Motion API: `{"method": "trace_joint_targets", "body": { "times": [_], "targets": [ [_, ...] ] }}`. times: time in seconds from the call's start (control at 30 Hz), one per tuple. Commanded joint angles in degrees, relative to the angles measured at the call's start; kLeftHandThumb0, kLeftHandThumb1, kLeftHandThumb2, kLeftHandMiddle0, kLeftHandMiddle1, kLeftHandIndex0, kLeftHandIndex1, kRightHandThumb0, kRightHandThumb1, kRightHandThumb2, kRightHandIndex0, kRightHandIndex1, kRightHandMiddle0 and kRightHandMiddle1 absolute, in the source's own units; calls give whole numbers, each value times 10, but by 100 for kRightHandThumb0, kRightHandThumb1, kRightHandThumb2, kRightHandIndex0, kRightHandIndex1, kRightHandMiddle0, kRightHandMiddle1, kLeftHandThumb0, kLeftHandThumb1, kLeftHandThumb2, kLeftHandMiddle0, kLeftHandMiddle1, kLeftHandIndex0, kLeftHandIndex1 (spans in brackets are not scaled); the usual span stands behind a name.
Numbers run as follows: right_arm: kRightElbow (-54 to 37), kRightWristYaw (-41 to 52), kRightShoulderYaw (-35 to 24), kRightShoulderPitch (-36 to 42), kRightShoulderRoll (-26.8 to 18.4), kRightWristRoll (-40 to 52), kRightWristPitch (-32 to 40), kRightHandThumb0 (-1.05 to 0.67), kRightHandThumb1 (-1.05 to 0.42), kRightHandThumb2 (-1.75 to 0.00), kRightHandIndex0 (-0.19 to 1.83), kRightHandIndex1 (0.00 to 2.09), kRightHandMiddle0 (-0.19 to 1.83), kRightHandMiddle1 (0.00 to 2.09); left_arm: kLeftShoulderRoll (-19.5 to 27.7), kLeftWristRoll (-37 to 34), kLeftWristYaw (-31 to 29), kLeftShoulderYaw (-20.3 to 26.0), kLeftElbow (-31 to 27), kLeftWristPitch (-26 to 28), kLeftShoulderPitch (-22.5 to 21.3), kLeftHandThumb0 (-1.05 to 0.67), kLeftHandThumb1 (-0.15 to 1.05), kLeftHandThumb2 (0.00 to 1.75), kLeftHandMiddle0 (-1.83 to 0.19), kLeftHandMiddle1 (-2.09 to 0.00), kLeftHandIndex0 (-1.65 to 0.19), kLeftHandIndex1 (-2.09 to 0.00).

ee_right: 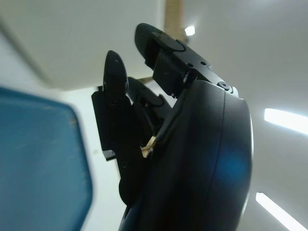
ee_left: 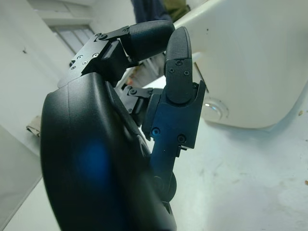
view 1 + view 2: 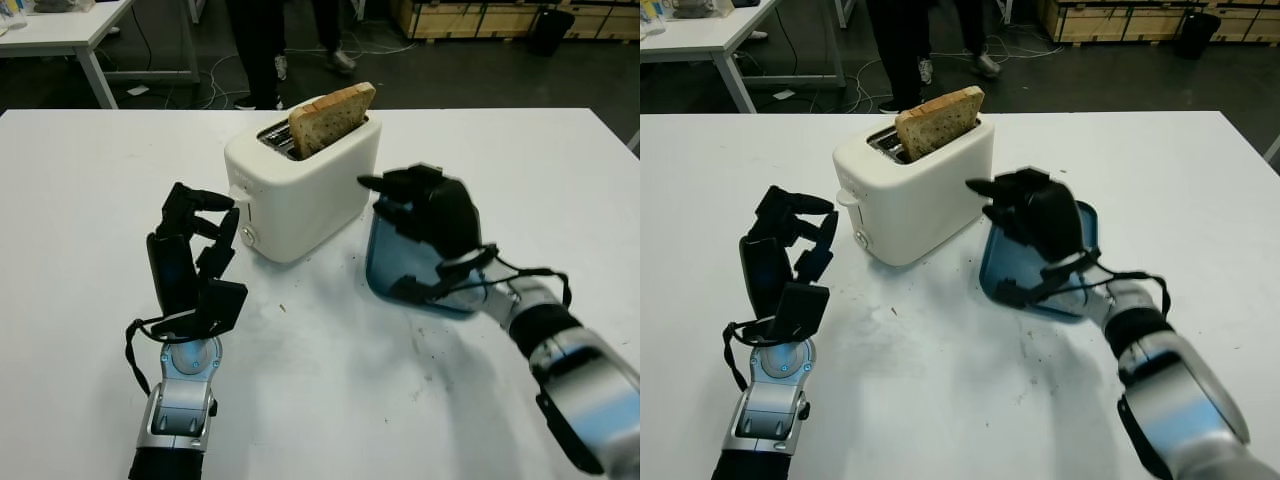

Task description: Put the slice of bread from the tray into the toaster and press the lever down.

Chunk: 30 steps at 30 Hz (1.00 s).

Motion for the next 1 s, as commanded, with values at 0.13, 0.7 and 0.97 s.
{"method": "trace_joint_targets", "body": {
  "times": [0.13,0.7,0.97],
  "targets": [
    [-299,190,-74,218,64,288,30,-39,-92,-40,86,22,81,6,27,5,-22,2,-2,-1,-3,-48,92,33,-60,-175,-53,-132],
    [-617,329,-198,355,154,461,241,-44,-92,-41,89,125,96,58,165,162,-27,3,-3,42,-51,-32,92,26,-70,-151,-96,-33],
    [-548,327,-237,285,233,490,293,-44,-92,-42,85,166,70,138,198,186,-61,-12,-9,71,-74,-30,92,18,-76,-148,-104,-24]
  ]
}}
